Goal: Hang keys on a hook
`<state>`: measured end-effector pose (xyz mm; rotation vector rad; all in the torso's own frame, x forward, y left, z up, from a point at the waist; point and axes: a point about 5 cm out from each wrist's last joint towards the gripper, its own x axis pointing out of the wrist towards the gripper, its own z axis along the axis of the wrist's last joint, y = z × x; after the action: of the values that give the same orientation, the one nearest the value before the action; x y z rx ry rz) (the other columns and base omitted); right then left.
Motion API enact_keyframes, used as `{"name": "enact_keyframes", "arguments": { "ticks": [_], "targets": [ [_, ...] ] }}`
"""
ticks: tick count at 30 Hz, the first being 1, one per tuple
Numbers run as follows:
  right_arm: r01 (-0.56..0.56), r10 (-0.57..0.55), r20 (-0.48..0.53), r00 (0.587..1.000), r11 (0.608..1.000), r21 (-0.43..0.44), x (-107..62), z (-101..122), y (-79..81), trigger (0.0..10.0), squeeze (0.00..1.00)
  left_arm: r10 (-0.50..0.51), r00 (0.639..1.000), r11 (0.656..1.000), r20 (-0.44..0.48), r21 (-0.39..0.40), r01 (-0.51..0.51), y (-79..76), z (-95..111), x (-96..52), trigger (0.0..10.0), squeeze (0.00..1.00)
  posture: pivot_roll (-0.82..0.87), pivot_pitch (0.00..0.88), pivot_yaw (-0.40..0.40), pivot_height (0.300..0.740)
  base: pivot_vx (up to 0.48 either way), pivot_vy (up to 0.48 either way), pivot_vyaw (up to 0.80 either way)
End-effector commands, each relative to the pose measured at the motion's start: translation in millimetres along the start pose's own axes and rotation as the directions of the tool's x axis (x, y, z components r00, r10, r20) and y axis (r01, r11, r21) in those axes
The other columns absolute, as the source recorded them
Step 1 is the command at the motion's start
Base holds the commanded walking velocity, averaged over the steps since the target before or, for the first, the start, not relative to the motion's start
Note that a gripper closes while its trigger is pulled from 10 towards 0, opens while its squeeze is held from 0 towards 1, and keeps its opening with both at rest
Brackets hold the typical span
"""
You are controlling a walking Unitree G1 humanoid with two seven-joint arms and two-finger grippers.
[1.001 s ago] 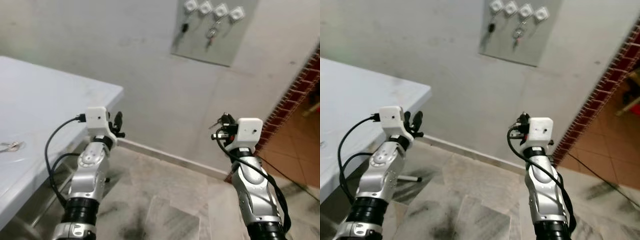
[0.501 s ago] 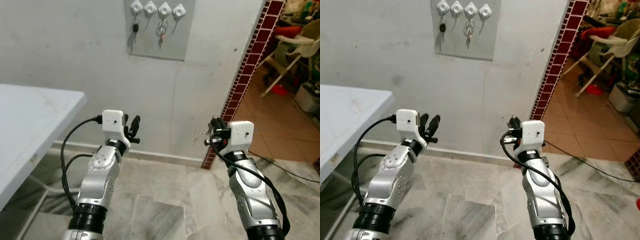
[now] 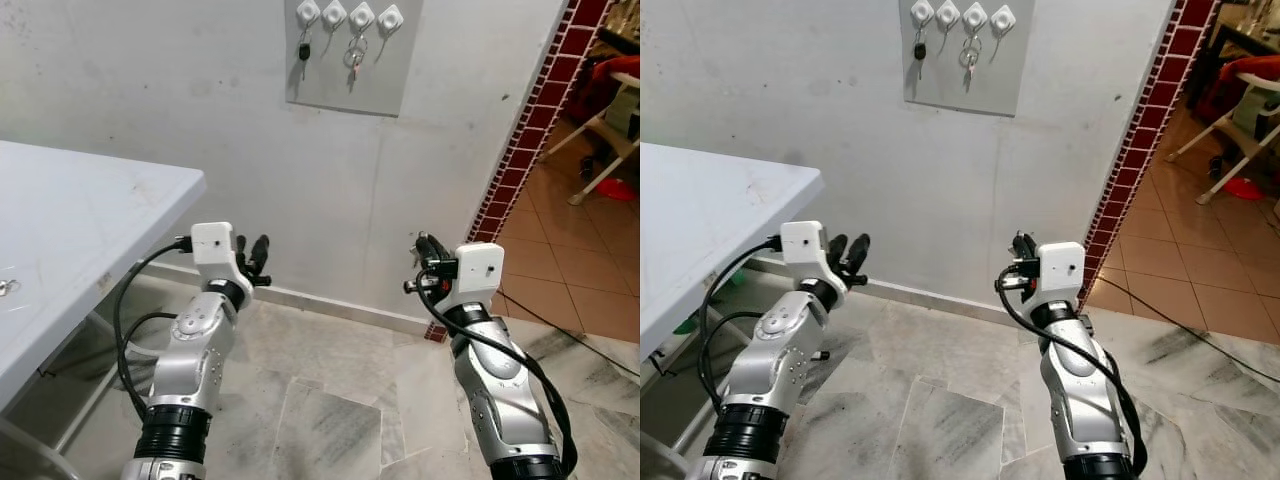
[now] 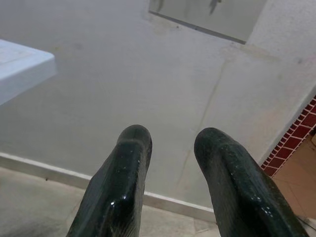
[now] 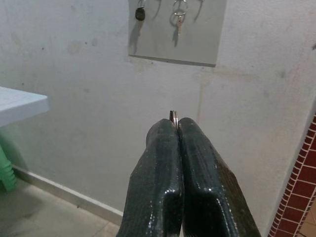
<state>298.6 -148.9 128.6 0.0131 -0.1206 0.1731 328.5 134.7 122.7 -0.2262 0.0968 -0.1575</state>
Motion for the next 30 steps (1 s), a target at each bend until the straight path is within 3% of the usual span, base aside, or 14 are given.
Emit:
{"name": "enact_keyframes", "arguments": {
  "ticks": [1, 30],
  "targets": [
    [0.012, -0.012, 0.027, 1.000, 1.000, -0.002, 0.5, 7.5, -2.4, 10.0, 0.00, 0.005, 1.000, 1.000, 0.007, 0.003, -0.005, -0.5, 6.4, 3.0, 10.0, 0.00, 0.08, 0.000, -0.023, 0.736, 0.000, 0.000, 0.00],
    [0.028, -0.028, 0.054, 0.998, 1.000, 0.009, -0.4, 12.5, -4.4, 10.0, 0.00, -0.017, 1.000, 1.000, 0.012, 0.010, 0.017, -5.5, 10.8, 8.1, 10.0, 0.00, 0.06, 0.000, -0.017, 0.736, 0.275, 0.000, 0.00]
  ]
}}
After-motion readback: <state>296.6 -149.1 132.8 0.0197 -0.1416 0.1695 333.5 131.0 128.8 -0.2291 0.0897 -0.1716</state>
